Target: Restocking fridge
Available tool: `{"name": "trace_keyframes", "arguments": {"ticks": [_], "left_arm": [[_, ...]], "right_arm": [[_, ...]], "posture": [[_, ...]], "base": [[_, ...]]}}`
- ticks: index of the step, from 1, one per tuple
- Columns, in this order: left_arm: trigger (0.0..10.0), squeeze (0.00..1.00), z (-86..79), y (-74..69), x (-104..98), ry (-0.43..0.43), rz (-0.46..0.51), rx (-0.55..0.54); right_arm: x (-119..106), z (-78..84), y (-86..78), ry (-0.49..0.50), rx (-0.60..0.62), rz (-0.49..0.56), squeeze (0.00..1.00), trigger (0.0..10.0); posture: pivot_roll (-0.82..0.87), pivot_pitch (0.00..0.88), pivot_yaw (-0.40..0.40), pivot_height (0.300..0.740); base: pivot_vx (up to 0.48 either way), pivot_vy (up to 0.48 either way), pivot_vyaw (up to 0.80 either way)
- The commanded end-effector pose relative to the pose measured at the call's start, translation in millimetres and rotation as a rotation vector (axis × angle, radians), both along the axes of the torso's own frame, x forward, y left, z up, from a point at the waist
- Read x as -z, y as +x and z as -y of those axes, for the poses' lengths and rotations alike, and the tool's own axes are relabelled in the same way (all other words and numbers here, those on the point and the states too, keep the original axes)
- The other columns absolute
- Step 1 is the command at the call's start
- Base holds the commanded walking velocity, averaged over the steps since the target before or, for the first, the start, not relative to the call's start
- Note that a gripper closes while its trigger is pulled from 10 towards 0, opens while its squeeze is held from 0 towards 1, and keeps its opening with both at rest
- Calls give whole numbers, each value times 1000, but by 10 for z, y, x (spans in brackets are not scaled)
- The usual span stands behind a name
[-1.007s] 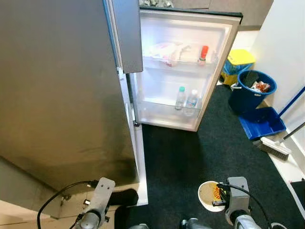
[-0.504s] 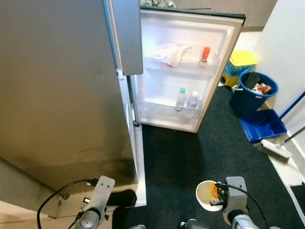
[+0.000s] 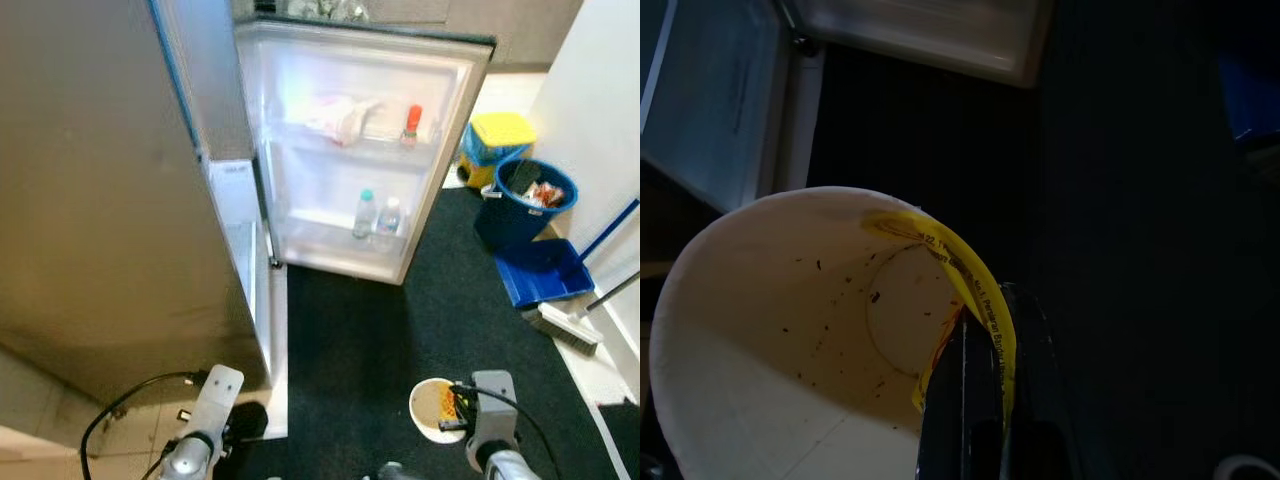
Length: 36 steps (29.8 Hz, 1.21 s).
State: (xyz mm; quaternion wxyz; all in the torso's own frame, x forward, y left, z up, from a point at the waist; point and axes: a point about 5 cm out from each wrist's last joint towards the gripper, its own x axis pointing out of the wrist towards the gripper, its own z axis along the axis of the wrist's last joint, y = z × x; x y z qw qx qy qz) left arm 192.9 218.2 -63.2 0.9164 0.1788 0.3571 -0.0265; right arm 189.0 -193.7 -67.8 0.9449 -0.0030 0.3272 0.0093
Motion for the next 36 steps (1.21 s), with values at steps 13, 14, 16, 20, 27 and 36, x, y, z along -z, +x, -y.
{"name": "trace_keyframes", "arguments": {"ticks": [13,14,16,20,27,36], "left_arm": [[10000,0,19,-33,28,5,-15,7],[10000,0,18,-34,29,6,-15,7],[10000,0,17,-35,29,6,-15,7],[10000,0,16,-36,30,8,-16,7],[10000,0,12,-36,32,12,-18,9],[10000,0,10,-34,31,14,-18,10]], "right_arm": [[9,54,-32,-10,17,-10,0,10000],[9,55,-32,-11,18,-10,0,10000],[9,55,-33,-11,17,-10,0,10000],[9,55,-33,-12,16,-10,0,10000],[10,53,-36,-14,15,-10,0,10000],[8,58,-30,-17,14,-11,0,10000]], "posture": [[-26,101,-11,740],[-26,101,-11,740],[-26,100,-11,740],[-26,99,-10,740],[-26,96,-10,740],[-26,93,-10,740]], "base": [[0,-328,0],[0,-319,0],[0,-317,0],[0,-314,0],[0,-307,0],[0,-291,0]]}}
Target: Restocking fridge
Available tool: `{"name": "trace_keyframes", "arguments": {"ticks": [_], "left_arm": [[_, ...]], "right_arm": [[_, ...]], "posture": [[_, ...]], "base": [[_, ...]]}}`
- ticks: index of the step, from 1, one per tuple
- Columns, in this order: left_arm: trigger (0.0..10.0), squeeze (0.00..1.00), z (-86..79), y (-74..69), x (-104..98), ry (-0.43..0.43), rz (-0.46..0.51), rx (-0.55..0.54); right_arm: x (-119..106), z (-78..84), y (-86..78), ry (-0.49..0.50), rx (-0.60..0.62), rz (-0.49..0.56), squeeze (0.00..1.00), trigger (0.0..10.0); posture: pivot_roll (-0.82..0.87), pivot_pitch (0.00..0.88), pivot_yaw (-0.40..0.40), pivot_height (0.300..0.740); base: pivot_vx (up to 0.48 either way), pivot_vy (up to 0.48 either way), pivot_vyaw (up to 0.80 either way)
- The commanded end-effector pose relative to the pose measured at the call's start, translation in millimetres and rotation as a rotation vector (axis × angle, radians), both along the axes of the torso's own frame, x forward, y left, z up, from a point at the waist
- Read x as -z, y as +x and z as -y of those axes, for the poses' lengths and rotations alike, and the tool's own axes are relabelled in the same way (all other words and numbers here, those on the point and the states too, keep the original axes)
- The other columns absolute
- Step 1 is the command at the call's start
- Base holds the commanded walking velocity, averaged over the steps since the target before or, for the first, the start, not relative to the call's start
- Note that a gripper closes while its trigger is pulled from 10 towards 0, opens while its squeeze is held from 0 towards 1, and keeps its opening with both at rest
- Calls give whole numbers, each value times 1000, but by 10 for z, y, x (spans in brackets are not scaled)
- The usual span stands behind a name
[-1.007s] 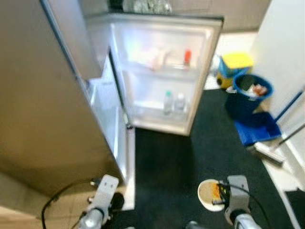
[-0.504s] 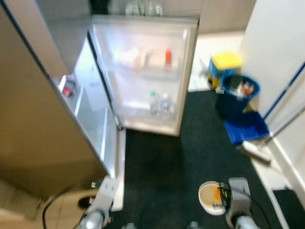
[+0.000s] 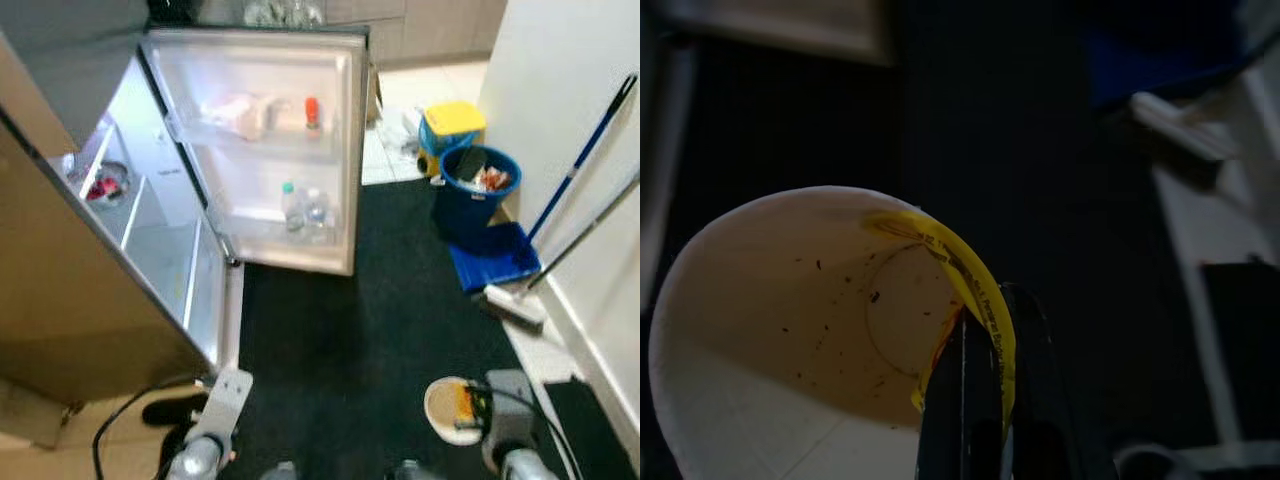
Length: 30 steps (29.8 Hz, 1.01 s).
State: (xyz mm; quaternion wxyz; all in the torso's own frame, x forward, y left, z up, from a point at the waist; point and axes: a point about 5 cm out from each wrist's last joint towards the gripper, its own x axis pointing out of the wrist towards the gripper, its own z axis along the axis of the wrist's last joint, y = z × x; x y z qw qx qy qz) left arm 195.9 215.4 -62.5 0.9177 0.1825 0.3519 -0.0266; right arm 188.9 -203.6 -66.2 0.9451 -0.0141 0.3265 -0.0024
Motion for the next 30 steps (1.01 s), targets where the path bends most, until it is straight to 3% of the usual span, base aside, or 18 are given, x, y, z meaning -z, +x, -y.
{"name": "trace_keyframes", "arguments": {"ticks": [1,18,30], "left_arm": [[10000,0,-16,-63,38,6,-29,4],[10000,0,-1,-31,27,-11,-21,-3],[10000,0,20,-4,11,-7,-7,20]], "right_arm": [[24,-40,-28,11,-1,-13,0,10000],[21,-34,-25,8,-4,-12,0,10000],[25,-28,-35,6,-3,-15,0,10000]], "posture": [[-26,91,-11,740],[-28,95,-9,740],[-30,99,-12,740]], "base": [[0,0,0],[0,0,0],[396,0,0]]}}
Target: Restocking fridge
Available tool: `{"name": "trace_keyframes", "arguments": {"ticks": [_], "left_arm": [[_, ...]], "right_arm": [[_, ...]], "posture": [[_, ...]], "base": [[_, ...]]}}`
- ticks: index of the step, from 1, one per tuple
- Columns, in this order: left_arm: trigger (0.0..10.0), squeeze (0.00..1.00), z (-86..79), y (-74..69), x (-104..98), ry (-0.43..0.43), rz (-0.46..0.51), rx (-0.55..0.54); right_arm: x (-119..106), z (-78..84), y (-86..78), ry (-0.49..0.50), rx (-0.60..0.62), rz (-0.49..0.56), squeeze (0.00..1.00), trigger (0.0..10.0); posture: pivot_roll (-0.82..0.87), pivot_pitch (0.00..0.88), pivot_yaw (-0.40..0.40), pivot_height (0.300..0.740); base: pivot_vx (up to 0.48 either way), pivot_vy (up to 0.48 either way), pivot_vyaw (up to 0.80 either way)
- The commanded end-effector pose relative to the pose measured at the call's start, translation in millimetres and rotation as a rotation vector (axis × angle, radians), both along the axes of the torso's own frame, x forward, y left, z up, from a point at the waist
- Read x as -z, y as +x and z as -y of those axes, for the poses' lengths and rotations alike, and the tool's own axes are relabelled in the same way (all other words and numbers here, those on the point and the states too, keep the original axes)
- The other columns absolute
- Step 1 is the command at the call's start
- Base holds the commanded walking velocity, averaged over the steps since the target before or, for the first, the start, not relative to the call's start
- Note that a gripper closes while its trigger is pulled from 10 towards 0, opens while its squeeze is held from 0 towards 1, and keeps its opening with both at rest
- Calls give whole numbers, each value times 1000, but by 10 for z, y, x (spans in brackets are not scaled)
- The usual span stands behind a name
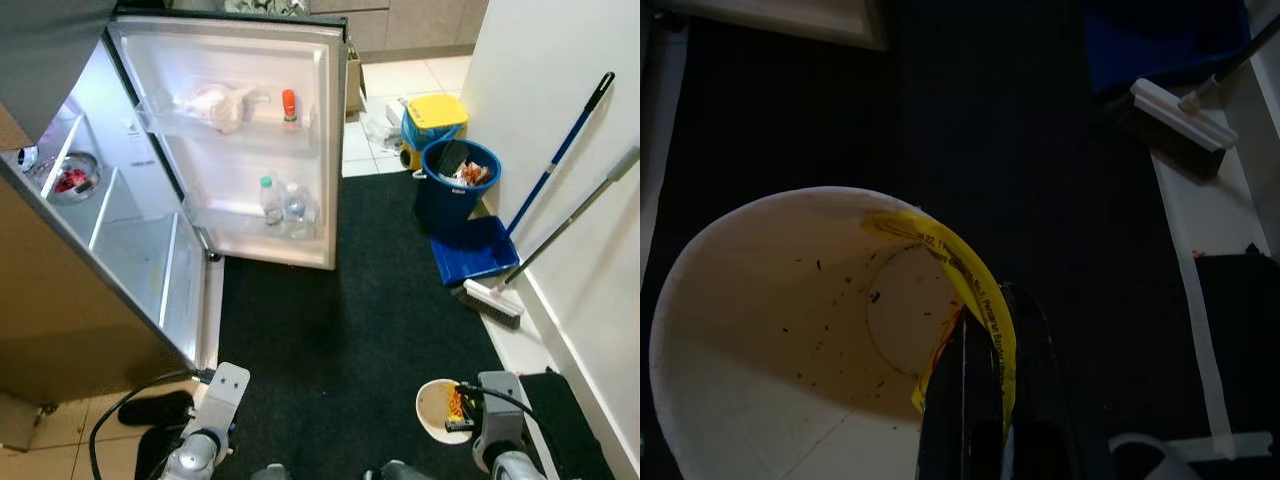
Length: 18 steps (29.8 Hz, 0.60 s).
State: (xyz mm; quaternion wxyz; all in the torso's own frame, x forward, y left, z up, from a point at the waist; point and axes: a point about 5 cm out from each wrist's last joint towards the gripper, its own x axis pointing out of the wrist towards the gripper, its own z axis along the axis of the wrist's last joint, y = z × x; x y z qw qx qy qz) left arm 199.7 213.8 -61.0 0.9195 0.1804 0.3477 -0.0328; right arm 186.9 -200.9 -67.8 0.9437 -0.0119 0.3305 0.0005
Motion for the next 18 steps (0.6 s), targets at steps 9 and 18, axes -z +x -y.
{"name": "trace_keyframes", "arguments": {"ticks": [9,18], "left_arm": [[10000,0,8,-42,24,2,-11,8],[10000,0,8,-42,23,2,-9,7]], "right_arm": [[11,-5,-18,0,0,-8,0,10000],[14,-2,-22,-1,1,-10,0,10000]], "posture": [[-29,101,-11,740],[-30,101,-12,740]], "base": [[427,0,0],[399,0,0]]}}
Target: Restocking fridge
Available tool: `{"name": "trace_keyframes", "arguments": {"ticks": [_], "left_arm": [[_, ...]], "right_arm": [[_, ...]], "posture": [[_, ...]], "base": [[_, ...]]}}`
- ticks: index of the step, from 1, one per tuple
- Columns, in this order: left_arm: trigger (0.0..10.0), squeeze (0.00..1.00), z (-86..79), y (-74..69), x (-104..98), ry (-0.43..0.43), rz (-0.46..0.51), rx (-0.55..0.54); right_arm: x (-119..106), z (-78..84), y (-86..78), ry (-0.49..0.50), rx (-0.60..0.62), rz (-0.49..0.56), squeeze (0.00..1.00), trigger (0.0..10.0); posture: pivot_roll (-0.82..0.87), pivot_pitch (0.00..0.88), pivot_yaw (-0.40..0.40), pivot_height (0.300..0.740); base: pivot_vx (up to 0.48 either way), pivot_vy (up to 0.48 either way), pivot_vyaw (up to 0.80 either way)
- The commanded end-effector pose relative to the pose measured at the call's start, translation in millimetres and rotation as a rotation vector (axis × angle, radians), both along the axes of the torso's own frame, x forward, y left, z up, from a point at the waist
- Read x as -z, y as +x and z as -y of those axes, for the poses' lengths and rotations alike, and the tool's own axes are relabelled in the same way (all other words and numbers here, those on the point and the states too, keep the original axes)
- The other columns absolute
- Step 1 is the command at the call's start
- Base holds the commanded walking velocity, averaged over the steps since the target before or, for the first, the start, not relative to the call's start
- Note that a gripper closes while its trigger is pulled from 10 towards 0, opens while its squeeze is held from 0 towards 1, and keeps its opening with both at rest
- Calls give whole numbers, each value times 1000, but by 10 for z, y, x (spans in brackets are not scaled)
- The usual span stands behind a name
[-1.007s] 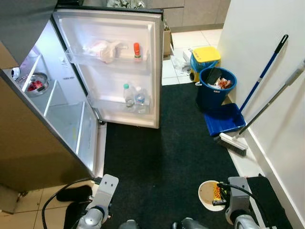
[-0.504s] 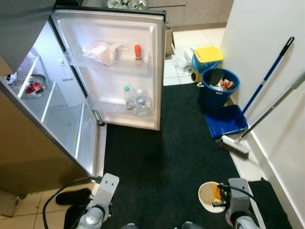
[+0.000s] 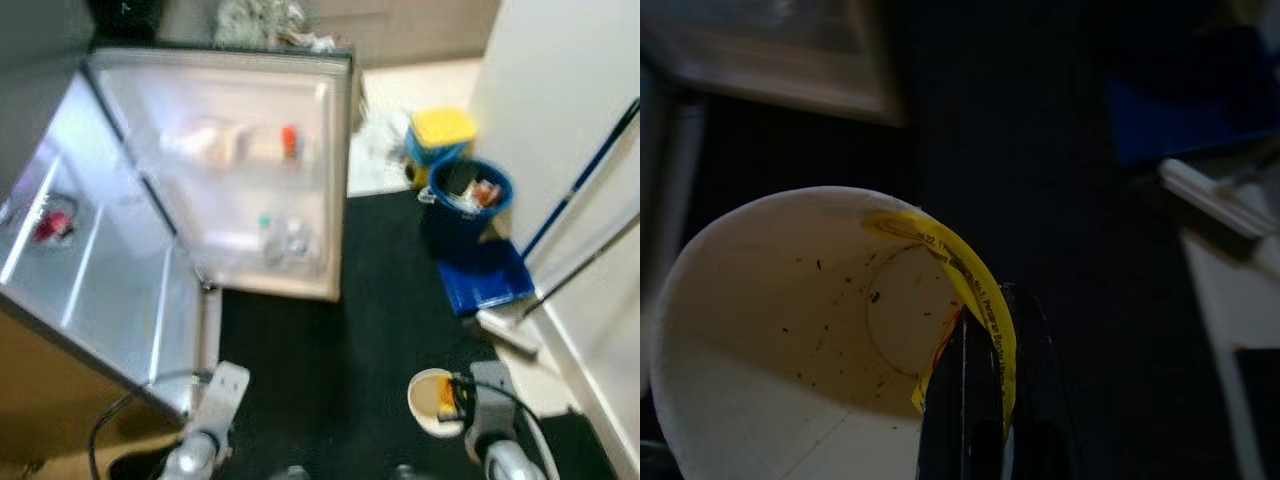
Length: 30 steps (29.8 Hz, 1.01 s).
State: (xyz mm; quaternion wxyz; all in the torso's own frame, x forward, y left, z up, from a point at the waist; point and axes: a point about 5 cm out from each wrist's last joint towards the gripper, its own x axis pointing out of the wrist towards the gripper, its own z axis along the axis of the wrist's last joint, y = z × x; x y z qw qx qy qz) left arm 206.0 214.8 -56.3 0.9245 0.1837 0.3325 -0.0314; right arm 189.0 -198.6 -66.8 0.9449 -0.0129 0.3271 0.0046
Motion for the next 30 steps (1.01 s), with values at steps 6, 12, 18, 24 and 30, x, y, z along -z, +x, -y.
{"name": "trace_keyframes", "arguments": {"ticks": [6,12,18,24,30], "left_arm": [[10000,0,22,-104,70,-2,-39,3],[10000,0,21,-102,68,-2,-38,2],[10000,0,20,-100,67,-1,-37,1],[10000,0,17,-98,65,1,-36,-2],[10000,0,18,-100,68,2,-38,-2]], "right_arm": [[23,19,-41,-1,10,-17,0,10000],[23,17,-40,-1,7,-17,0,10000],[21,15,-37,-6,1,-16,0,10000],[9,9,-19,-25,-14,-7,0,10000],[11,11,-19,-34,-19,-11,0,10000]], "posture": [[-30,101,-12,740],[-30,101,-12,740],[-29,102,-12,740],[-29,102,-12,740],[-29,103,-12,740]], "base": [[391,0,0],[387,0,0],[377,0,0],[361,0,476],[354,0,696]]}}
